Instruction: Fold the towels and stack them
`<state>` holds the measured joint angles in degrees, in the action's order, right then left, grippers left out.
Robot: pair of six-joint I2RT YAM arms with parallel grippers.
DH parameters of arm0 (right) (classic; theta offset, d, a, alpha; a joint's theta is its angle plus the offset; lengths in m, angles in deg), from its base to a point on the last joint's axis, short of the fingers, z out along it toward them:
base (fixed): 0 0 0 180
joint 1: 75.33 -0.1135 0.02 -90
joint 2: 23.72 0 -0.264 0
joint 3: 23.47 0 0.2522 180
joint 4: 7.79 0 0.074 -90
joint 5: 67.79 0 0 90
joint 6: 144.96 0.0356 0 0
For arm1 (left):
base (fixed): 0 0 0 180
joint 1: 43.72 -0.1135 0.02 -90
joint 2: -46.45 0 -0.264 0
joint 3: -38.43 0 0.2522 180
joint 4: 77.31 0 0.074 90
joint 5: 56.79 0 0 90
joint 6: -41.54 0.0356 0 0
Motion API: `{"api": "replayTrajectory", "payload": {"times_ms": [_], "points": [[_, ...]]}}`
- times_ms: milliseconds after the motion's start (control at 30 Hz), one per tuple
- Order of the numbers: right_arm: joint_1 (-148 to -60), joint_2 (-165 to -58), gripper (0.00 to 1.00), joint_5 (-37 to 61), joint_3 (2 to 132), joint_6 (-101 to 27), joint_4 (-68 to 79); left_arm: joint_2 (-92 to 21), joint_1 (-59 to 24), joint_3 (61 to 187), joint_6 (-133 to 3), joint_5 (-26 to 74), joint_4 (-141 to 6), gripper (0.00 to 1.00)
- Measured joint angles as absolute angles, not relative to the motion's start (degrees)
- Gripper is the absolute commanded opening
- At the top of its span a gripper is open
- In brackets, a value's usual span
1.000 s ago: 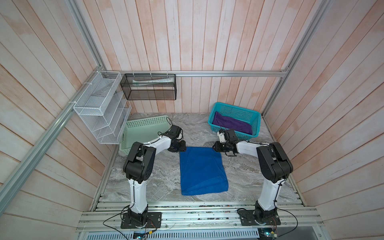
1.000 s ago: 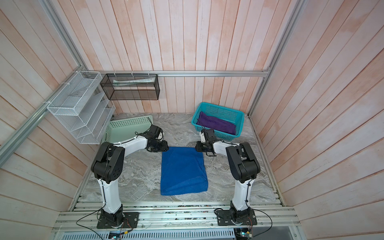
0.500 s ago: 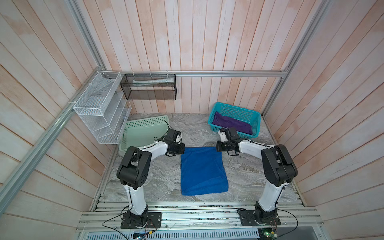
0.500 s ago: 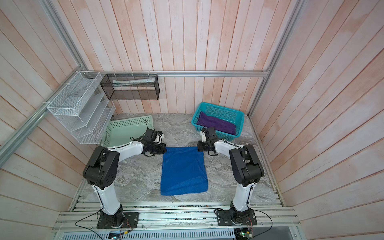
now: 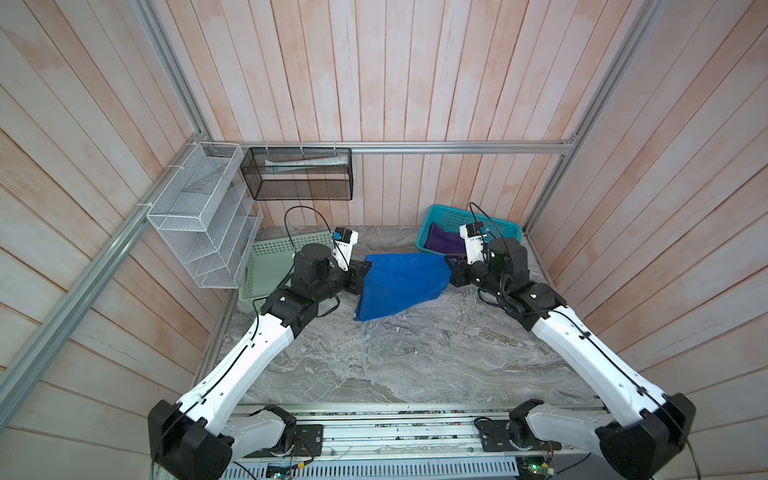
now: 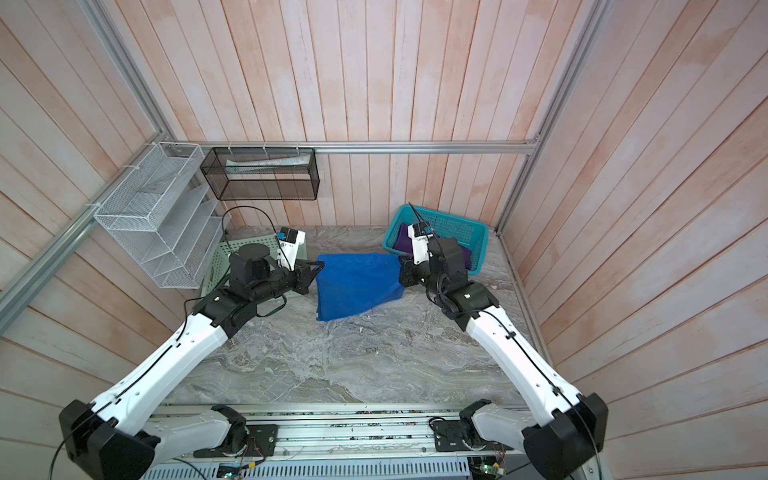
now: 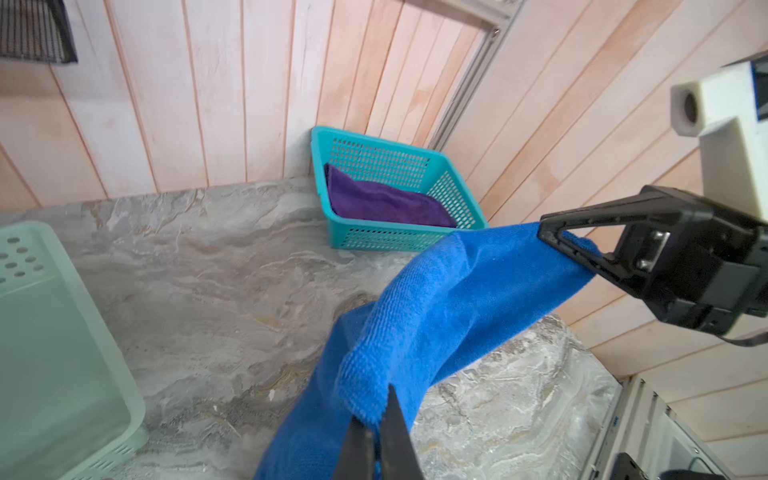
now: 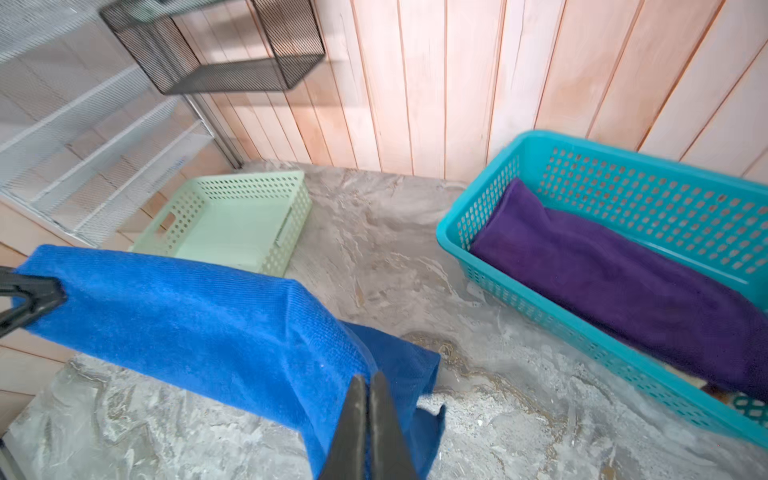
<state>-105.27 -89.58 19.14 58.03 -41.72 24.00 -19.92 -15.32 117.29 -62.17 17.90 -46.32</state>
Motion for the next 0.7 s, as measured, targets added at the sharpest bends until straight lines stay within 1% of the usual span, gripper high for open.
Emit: {"api": "replayTrajectory", "payload": {"times_ms": [200, 400, 600, 700], "points": [[-112.33, -83.79, 0.00, 26.22, 65.18, -41.24, 31.12, -11.65, -12.37, 120.31, -62.19, 20.50, -41.95, 0.00], [-119.17, -80.36, 0.00, 32.27, 69.48, -37.11, 38.38, -7.11, -9.62, 123.04, -63.64, 21.09, -37.31, 0.00], [-119.52, -78.61, 0.00, 36.56, 67.98, -30.46, 43.82, -6.19, -9.55, 122.01, -66.94, 21.07, -33.95, 0.00], [-116.72, -79.81, 0.00, 36.32, 64.22, -29.04, 44.02, -8.68, -11.15, 119.68, -68.31, 19.99, -33.27, 0.00]]}}
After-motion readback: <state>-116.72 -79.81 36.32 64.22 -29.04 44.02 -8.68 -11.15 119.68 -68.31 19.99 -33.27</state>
